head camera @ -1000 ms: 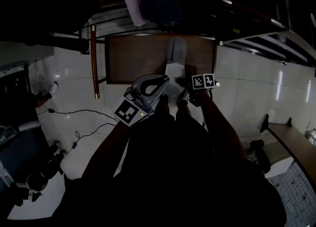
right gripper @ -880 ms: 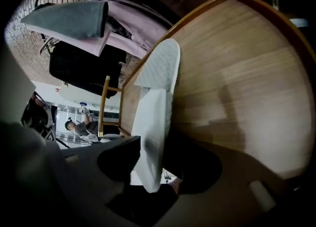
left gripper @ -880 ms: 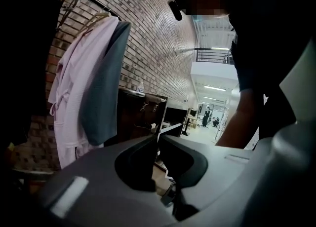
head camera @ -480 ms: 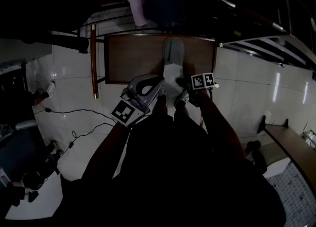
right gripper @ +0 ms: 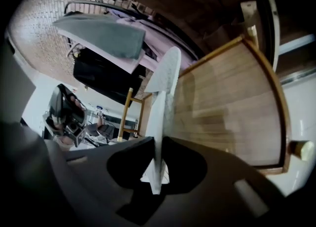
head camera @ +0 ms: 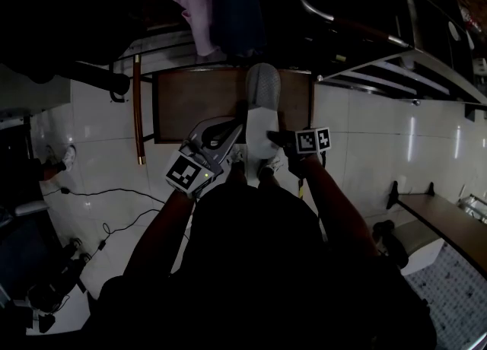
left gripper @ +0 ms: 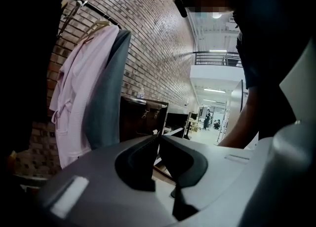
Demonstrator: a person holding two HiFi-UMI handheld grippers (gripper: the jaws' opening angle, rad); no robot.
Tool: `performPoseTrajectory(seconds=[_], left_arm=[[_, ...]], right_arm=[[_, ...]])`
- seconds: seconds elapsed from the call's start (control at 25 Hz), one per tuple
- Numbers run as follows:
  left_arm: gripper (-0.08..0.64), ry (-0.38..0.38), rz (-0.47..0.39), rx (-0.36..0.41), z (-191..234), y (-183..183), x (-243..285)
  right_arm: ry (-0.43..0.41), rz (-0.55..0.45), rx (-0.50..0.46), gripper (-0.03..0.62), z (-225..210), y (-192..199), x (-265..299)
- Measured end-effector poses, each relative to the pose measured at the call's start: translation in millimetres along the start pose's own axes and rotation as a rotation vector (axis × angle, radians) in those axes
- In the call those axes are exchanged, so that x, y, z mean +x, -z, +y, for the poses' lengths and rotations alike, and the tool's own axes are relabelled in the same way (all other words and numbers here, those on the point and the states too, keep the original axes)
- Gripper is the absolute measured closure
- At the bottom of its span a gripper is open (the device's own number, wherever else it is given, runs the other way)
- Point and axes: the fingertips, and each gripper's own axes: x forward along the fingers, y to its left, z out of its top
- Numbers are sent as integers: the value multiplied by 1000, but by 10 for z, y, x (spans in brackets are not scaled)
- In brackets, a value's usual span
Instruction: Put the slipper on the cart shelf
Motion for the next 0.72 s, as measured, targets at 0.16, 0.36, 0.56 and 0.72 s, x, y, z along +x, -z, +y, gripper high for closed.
performPoseTrajectory(seconds=[0.16,0.36,0.56,0.72], left_arm=[[541,33,-18,30,-103,-77,15],[541,79,-42,59,-246,-172,86],[543,147,-57,91,-381,-344,113],[541,181,-53,105,-384,-430,61]], right_arm=[[-12,-93,-44,529,320,-86,-328],[-48,-243,-105,529,846,-277,-788],[9,-402,-253,529,1300,-469,-1215],[49,-535,-373,529,1664,-621,-1428]])
